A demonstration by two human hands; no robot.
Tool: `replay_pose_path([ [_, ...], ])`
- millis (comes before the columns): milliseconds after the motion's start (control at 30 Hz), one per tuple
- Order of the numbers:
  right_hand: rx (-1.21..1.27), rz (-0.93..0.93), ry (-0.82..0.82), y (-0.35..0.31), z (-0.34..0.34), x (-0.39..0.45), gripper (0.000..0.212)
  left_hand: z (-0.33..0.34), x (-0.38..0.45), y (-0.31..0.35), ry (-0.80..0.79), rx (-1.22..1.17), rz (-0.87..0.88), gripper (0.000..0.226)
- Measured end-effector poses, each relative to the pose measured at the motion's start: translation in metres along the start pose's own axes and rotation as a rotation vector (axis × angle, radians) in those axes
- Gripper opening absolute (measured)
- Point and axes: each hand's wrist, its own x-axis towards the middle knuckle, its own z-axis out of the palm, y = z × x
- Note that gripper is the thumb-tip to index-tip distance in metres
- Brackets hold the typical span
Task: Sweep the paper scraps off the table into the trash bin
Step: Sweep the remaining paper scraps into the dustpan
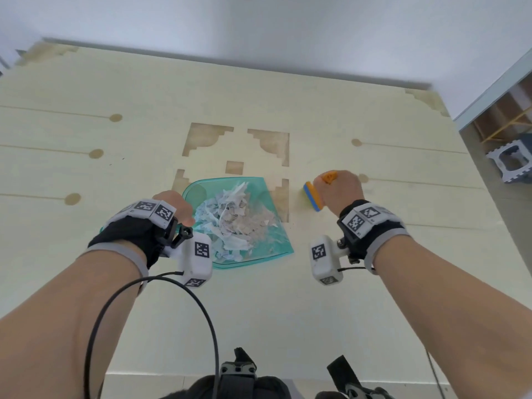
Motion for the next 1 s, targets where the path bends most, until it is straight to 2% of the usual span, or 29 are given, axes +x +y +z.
replay_pose_path([
  [67, -0.094, -0.006, -0.122, -0.013, 0.012, -0.013, 0.040, 0.001, 0.000, 0.000, -0.002, 0.032, 0.015, 0.029],
  [133, 0.098, -0.022, -0.211, -0.026, 0.024, -0.022, 0.032, 0.000, 0.000, 0.000, -0.001, 0.063, 0.028, 0.026],
  [200, 0.399, 0.018, -0.166, -0.033, 0.024, -0.026, 0.028, 0.000, 0.002, 0.000, -0.004, 0.059, 0.047, 0.022],
  [267, 0.568, 0.045, -0.028, -0.031, 0.015, -0.024, 0.030, 0.001, 0.006, -0.002, 0.004, 0.025, 0.045, 0.022],
  [367, 0.425, -0.037, 0.107, -0.013, 0.003, -0.023, 0.031, 0.005, 0.013, -0.003, 0.031, -0.005, 0.017, 0.035],
  [467, 0.289, -0.072, 0.210, 0.023, -0.003, -0.024, 0.027, 0.007, 0.019, -0.003, 0.066, -0.079, -0.032, 0.035],
  [533, 0.219, 0.007, 0.323, 0.053, -0.009, -0.019, 0.022, 0.005, 0.023, -0.003, 0.077, -0.117, -0.058, 0.035],
  [600, 0.097, 0.136, 0.362, 0.085, -0.018, -0.008, 0.027, 0.005, 0.027, -0.001, 0.074, -0.153, -0.076, 0.036],
  [733, 0.003, 0.267, 0.276, 0.121, -0.033, 0.008, 0.031, 0.005, 0.034, 0.003, 0.058, -0.172, -0.095, 0.035],
  [900, 0.106, 0.245, 0.053, 0.094, -0.033, 0.015, 0.031, 0.004, 0.039, 0.007, 0.042, -0.197, -0.097, 0.032],
  [933, 0.191, 0.227, -0.006, 0.086, -0.030, 0.016, 0.027, 0.003, 0.039, 0.007, 0.042, -0.194, -0.097, 0.031],
  [1000, 0.532, 0.250, -0.086, 0.077, -0.029, 0.018, 0.016, 0.003, 0.038, 0.008, 0.042, -0.193, -0.094, 0.031],
])
